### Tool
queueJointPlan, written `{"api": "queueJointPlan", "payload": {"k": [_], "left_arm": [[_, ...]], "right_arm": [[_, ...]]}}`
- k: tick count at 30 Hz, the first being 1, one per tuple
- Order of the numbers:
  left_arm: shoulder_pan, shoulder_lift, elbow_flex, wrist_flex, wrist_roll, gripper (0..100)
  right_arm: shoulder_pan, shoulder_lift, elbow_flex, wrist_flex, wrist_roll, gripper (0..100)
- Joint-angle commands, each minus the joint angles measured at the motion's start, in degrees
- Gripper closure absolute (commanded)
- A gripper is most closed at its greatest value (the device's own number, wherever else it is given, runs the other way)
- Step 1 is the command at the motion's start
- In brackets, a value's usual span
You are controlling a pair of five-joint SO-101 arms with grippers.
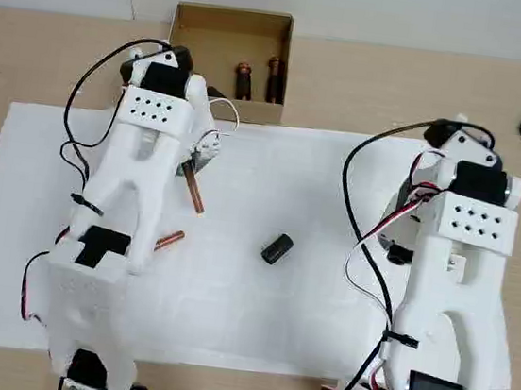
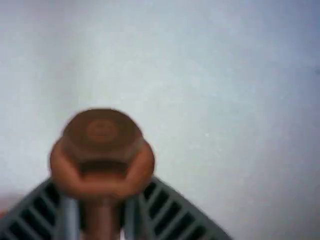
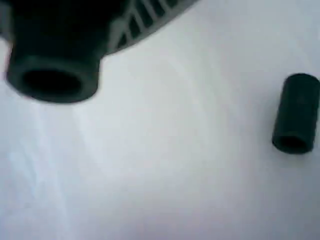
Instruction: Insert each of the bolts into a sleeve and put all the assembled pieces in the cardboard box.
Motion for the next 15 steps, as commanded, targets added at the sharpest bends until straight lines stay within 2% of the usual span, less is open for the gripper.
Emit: {"api": "queueJointPlan", "payload": {"k": [1,6,15], "left_arm": [[0.44,-8.09,-2.68,1.23,-1.76,99],[0.44,-17.58,-2.59,1.23,-5.19,99],[0.0,-28.22,-2.59,1.23,-7.82,99]], "right_arm": [[-0.13,-2.33,-4.48,0.66,-0.26,99.5],[-2.68,-8.22,-6.33,1.8,-0.26,99.5],[-15.52,-19.82,-6.24,1.63,-0.35,99.5]]}}
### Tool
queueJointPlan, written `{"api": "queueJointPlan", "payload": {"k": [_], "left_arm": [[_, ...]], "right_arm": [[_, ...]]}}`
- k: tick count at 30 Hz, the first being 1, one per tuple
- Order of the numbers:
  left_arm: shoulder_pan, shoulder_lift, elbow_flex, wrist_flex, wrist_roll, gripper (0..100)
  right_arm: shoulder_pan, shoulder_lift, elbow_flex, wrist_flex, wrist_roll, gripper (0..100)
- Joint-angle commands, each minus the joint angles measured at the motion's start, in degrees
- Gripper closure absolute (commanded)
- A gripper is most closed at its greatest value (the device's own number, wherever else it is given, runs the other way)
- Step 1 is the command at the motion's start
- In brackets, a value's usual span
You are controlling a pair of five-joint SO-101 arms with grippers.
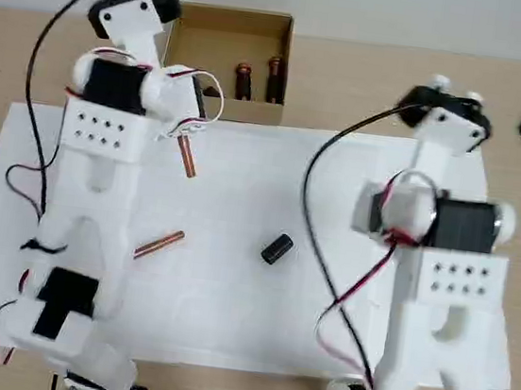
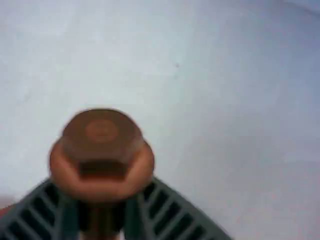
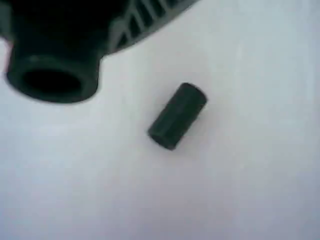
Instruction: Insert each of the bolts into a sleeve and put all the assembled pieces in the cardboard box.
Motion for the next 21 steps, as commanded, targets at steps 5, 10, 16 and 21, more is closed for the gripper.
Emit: {"api": "queueJointPlan", "payload": {"k": [5,10,16,21], "left_arm": [[0.0,-10.2,-2.59,0.79,-2.64,99],[0.35,-16.44,-2.51,0.79,-4.31,99],[2.73,-24.62,1.36,0.79,-3.96,99],[6.59,-32.0,8.84,0.7,-1.32,99]], "right_arm": [[-6.02,-6.29,-2.9,0.57,-0.26,99.5],[-11.21,-10.07,-2.9,0.57,-0.26,99.5],[-17.01,-13.14,-2.81,0.57,-0.26,99.5],[-20.97,-14.73,-0.09,0.57,-0.26,99.5]]}}
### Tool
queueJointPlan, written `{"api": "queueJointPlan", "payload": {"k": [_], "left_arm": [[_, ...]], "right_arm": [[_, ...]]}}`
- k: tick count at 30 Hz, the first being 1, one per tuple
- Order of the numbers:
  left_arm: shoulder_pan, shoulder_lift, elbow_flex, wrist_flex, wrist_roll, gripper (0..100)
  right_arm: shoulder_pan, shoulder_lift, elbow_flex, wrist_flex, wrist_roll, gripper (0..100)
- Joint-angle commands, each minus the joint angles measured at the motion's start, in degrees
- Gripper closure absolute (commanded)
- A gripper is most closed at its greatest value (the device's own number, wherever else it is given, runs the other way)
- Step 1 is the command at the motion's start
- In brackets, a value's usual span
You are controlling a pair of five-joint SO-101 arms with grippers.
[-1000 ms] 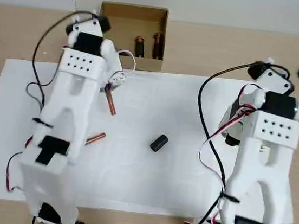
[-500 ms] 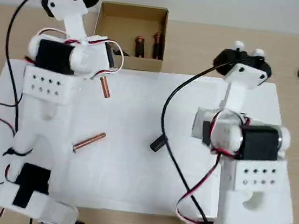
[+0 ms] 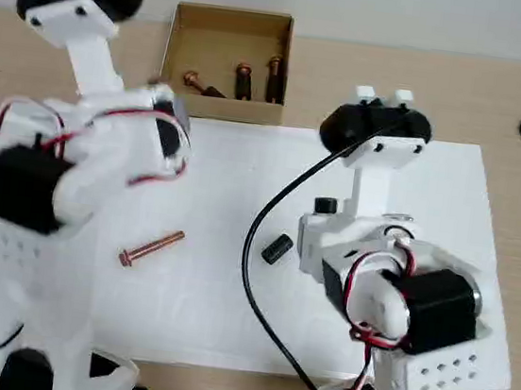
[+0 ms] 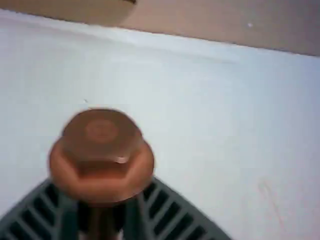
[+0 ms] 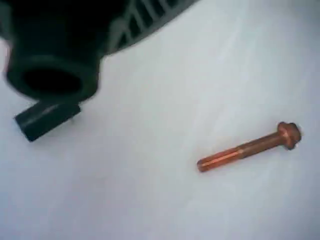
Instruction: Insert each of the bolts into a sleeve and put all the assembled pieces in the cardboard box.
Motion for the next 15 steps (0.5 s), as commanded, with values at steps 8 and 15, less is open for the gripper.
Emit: {"api": "queueJointPlan", "payload": {"k": [8,15], "left_arm": [[1.67,-15.3,14.73,-5.98,2.64,99],[7.38,-25.76,28.26,-13.8,6.24,99]], "right_arm": [[-7.25,-10.15,6.51,-4.44,-0.35,99.5],[-7.25,-19.65,17.32,-9.8,-0.44,99.5]]}}
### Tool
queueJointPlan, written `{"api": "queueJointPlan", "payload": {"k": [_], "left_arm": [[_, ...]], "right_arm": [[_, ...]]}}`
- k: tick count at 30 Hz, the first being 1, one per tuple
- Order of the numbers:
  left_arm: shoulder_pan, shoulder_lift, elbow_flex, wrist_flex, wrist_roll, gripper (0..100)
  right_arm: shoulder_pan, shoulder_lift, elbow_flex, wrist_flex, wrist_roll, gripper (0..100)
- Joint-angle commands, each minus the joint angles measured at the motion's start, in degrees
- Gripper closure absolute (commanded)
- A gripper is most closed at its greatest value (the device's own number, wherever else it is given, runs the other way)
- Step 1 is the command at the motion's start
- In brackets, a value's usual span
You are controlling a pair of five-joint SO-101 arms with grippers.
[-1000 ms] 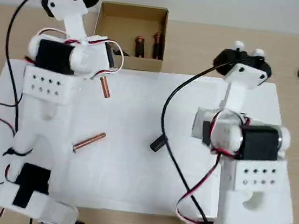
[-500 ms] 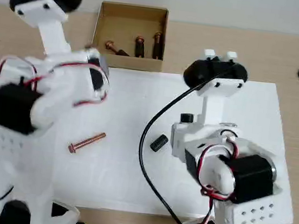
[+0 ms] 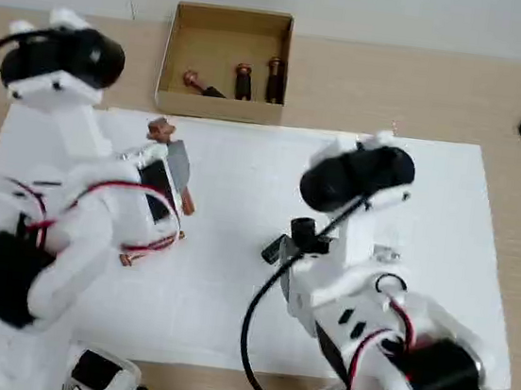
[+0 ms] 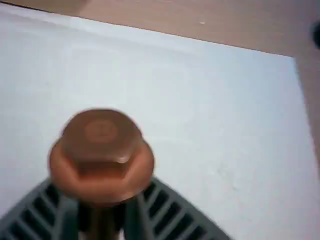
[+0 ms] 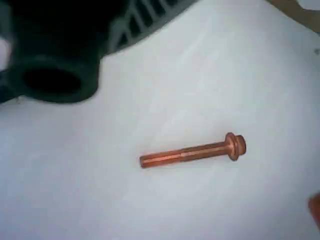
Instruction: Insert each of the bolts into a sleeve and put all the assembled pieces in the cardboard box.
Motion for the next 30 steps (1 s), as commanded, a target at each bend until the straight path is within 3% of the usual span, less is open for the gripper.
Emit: {"api": "queueJointPlan", "payload": {"k": [1,6,15,24,30], "left_arm": [[3.16,-5.63,5.23,-5.54,1.49,99],[5.71,-10.81,14.11,-13.63,1.49,99],[6.59,-14.86,22.9,-23.91,1.41,99],[14.95,-15.12,22.46,-24.53,1.67,99],[15.91,-14.68,18.68,-24.35,1.58,99]], "right_arm": [[-0.48,-4.7,4.57,-4.35,-0.44,99.5],[-0.75,-10.77,11.96,-9.89,-0.18,99.5],[-10.51,-16.04,19.96,-16.22,0.09,99.5],[-10.59,-16.22,21.27,-18.68,2.73,99.5],[-10.51,-16.31,21.27,-21.32,3.78,99.5]]}}
